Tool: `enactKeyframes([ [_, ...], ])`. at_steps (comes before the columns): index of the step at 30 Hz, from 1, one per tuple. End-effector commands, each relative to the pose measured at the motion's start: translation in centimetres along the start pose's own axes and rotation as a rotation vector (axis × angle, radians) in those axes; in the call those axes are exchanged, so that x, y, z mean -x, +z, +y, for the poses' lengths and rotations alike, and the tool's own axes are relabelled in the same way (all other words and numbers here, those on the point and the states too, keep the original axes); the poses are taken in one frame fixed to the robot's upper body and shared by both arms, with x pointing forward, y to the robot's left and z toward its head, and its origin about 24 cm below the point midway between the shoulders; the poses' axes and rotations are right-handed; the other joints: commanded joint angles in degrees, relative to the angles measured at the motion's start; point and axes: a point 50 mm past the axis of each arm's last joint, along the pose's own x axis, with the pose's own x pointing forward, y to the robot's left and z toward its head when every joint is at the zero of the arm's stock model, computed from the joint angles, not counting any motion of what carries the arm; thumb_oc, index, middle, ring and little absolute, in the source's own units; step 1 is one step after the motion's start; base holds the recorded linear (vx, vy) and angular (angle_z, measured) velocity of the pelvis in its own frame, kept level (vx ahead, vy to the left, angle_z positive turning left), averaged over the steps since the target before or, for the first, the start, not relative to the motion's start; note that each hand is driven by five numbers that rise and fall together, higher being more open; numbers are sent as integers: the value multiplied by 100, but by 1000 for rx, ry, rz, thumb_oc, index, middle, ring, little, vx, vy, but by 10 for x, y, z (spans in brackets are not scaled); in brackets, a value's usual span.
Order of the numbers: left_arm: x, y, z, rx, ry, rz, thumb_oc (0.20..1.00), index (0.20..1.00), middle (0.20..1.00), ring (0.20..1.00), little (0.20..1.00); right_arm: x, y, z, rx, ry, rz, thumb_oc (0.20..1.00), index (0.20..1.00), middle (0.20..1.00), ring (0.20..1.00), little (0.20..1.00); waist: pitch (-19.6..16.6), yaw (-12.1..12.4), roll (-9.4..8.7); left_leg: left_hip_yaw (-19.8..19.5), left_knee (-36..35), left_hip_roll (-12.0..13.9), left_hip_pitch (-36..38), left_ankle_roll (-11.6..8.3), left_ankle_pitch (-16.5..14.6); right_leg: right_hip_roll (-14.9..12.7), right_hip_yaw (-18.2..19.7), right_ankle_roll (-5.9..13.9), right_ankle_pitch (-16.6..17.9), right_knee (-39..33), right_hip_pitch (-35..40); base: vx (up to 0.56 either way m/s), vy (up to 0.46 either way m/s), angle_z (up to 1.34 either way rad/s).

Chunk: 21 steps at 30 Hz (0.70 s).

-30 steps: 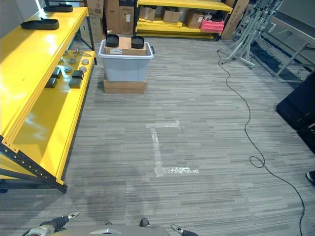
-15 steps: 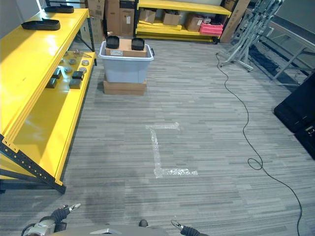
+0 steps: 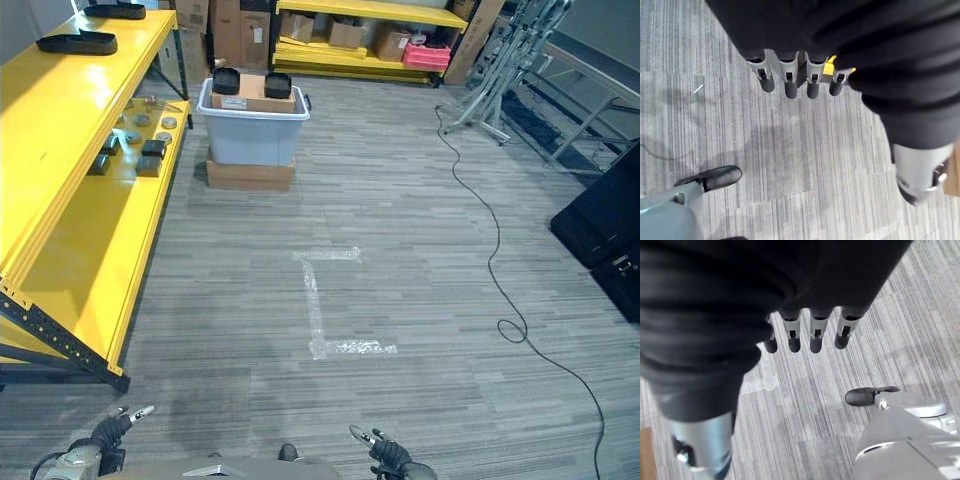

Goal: Move parts from the plastic box to the shelf.

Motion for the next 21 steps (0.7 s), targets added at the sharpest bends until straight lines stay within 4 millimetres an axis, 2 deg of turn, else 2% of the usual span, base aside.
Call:
enactKeyframes([
  [1,-4,14,-11,8,-20,-37,1000,1000,1000,1000,1000,3,13,-25,10,-75,6,1000,1000,1000,1000,1000,2,41,408,362,84,194,124,-153,-238,-210,-61,415,-326,370,17,77,108,0],
  [10,-4,12,-13,1,-31,-20,1000,1000,1000,1000,1000,-1,13,-18,32,-58,41,1000,1000,1000,1000,1000,160,102,372,338,302,103,95,20,-361,-300,-74,433,-419,881,-181,57,85,-2],
  [15,-5,12,-9,3,-14,-7,1000,1000,1000,1000,1000,-4,15,-8,41,-30,41,1000,1000,1000,1000,1000,341,89,411,414,279,105,116,99,-375,-418,-252,646,-113,1717,-787,16,17,-14],
  [18,-4,6,-9,-7,-1,16,1000,1000,1000,1000,1000,-7,12,1,76,-24,63,1000,1000,1000,1000,1000,445,89,393,463,301,98,173,-6,-408,-479,-521,720,102,1385,-974,91,-85,-26],
  [20,-3,4,-9,-8,5,26,1000,1000,1000,1000,1000,-7,10,1,81,-31,74,1000,1000,1000,1000,1000,463,72,390,450,315,91,194,-25,-431,-477,-534,728,155,1254,-1001,80,-85,-43],
  [21,-3,-1,-10,-12,14,66,1000,1000,1000,1000,1000,-6,3,2,75,-45,110,1000,1000,1000,1000,1000,489,-2,397,366,343,77,234,-44,-477,-446,-402,722,239,1034,-1087,126,-177,-16],
])
